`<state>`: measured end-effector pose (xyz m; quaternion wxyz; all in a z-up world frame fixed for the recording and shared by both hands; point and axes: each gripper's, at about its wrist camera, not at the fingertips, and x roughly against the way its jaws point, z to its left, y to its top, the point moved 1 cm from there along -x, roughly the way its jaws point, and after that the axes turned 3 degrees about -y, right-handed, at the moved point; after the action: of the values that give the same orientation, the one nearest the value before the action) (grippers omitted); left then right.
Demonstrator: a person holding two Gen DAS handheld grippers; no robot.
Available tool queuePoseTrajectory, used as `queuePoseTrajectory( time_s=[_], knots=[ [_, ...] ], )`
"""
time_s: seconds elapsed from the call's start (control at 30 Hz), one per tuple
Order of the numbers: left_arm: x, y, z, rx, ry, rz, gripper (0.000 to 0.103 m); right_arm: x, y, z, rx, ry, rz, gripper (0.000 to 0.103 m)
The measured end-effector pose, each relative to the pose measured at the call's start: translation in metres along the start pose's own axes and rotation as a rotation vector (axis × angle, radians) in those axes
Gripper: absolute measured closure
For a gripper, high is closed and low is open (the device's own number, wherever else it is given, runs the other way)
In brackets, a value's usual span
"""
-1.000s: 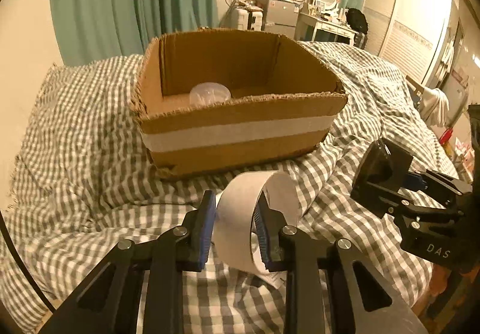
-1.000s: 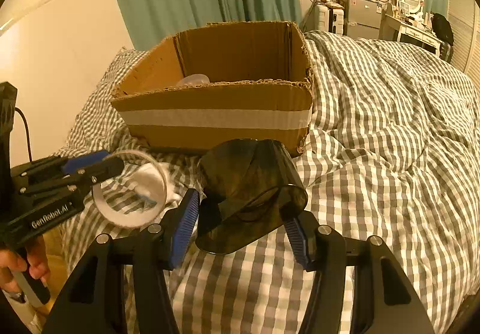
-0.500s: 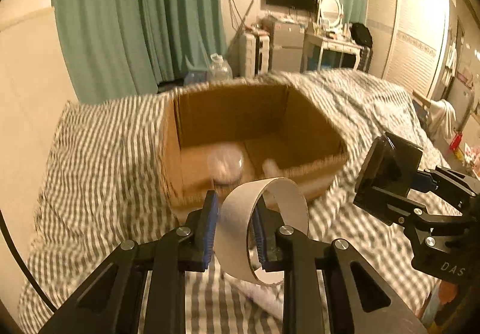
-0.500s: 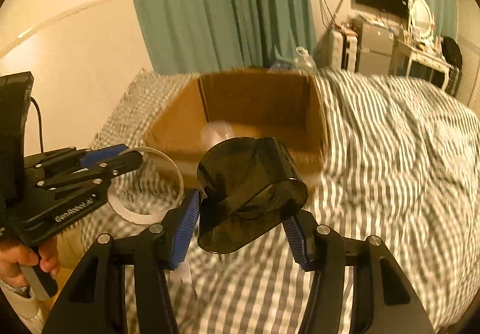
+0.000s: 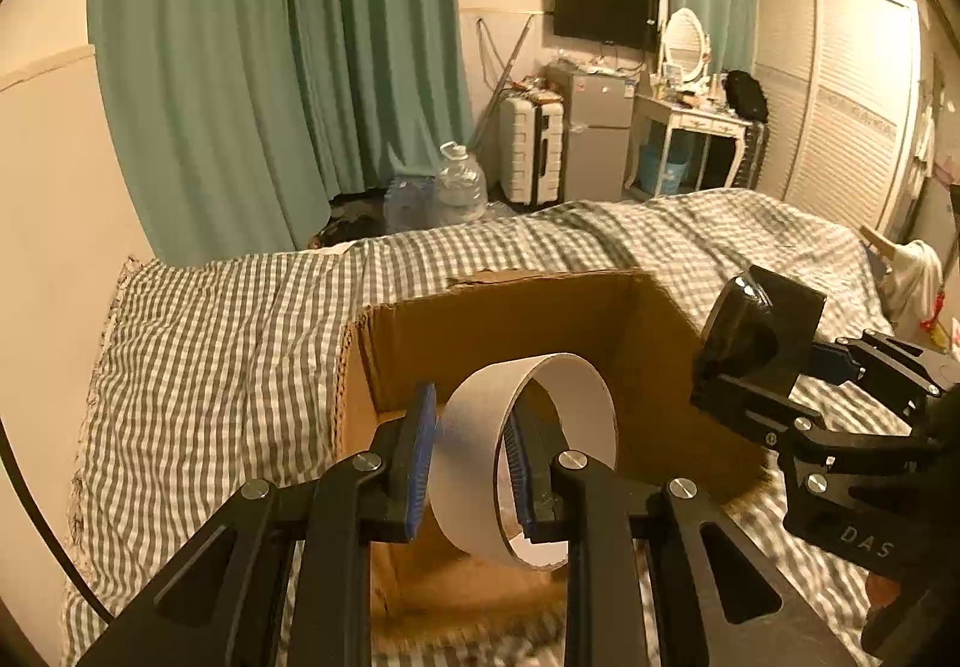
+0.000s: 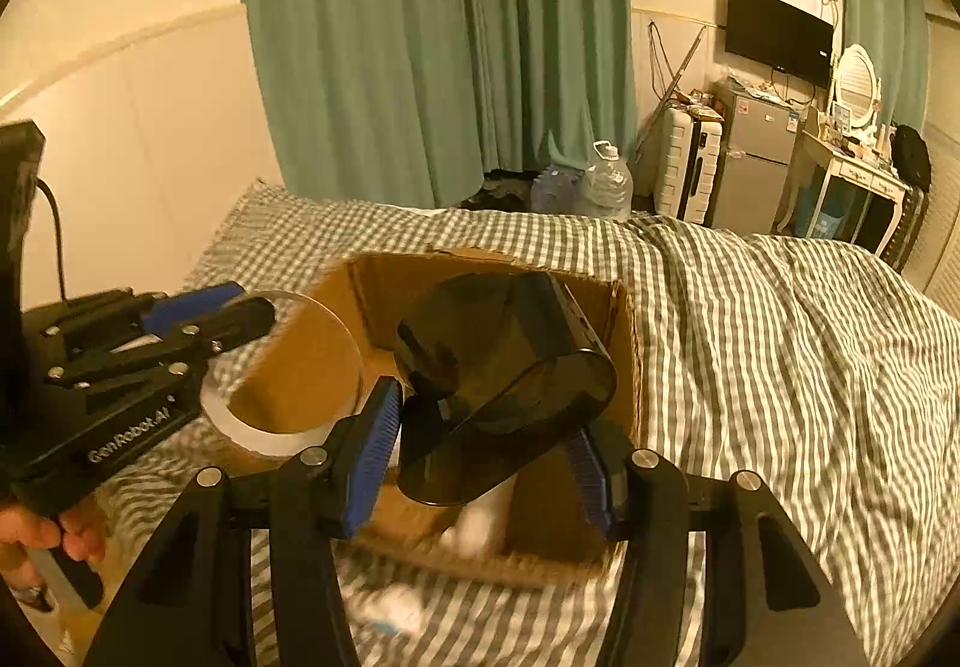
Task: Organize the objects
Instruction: 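Carry the tape roll with the left tool while the right tool carries the cup to the box, then release the tape roll from the left tool while the right tool releases the cup into the box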
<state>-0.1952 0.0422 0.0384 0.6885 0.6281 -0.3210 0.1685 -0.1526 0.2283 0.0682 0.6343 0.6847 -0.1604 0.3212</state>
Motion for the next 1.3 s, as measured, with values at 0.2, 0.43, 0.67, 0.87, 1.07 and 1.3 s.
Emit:
queuePoseTrajectory(
  time_s=[0.2, 0.43, 0.67, 0.87, 1.07, 1.3],
  knots=[
    [-0.055, -0.002, 0.011, 0.01, 0.041, 0.051, 0.08, -0.066, 0.004, -0.018, 0.012, -0.03, 0.042, 0.05],
    [-0.09, -0.006, 0.023, 0.047, 0.062, 0.082, 0.08, -0.109, -0.006, -0.025, 0.017, -0.015, 0.081, 0.05],
    [-0.083, -0.015, 0.018, 0.05, 0.104, 0.086, 0.027, -0.101, -0.007, -0.026, -0.006, 0.019, 0.06, 0.025],
    [-0.036, -0.006, 0.001, 0.021, 0.106, 0.04, 0.023, -0.059, -0.009, -0.027, -0.01, 0.016, 0.032, 0.025],
    [0.025, 0.005, -0.02, -0.008, 0.125, -0.024, 0.001, 0.011, -0.008, -0.02, 0.001, -0.013, -0.016, 0.021],
    [0.01, 0.001, -0.015, 0.038, 0.142, 0.087, 0.0, 0.057, -0.014, -0.019, -0.024, -0.027, -0.023, 0.02]
  ],
)
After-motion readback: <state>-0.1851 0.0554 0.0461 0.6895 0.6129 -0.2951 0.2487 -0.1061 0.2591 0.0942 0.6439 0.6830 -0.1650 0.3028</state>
